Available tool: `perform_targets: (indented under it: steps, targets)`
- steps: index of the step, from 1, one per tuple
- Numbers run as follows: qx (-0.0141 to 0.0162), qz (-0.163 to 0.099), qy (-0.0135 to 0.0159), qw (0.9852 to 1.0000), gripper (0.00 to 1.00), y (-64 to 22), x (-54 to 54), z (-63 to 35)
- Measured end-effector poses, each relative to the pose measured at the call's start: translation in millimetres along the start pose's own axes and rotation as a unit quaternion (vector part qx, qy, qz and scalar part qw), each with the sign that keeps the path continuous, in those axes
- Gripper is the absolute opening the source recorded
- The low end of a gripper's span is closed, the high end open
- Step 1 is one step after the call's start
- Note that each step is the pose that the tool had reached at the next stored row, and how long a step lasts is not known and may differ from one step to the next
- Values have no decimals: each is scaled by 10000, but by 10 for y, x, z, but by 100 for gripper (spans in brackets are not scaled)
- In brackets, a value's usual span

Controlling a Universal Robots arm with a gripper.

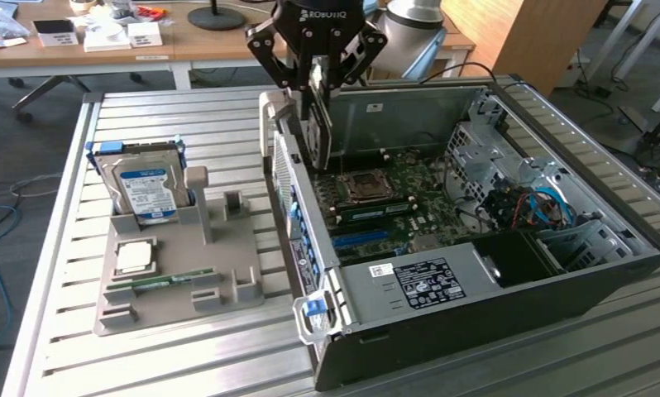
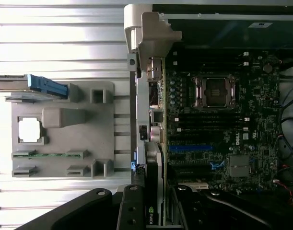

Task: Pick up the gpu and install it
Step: 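Pick up the gpu and move the gpu toward the slot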

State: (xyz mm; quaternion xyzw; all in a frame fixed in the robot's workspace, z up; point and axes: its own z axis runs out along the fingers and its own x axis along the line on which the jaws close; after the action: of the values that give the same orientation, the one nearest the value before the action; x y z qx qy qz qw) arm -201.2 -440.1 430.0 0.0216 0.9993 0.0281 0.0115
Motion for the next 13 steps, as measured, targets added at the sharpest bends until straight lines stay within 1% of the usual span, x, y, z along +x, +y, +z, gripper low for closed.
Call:
perform_targets:
  steps: [13]
  targets:
    - [-3,0,1,10000,27,8,-184,4]
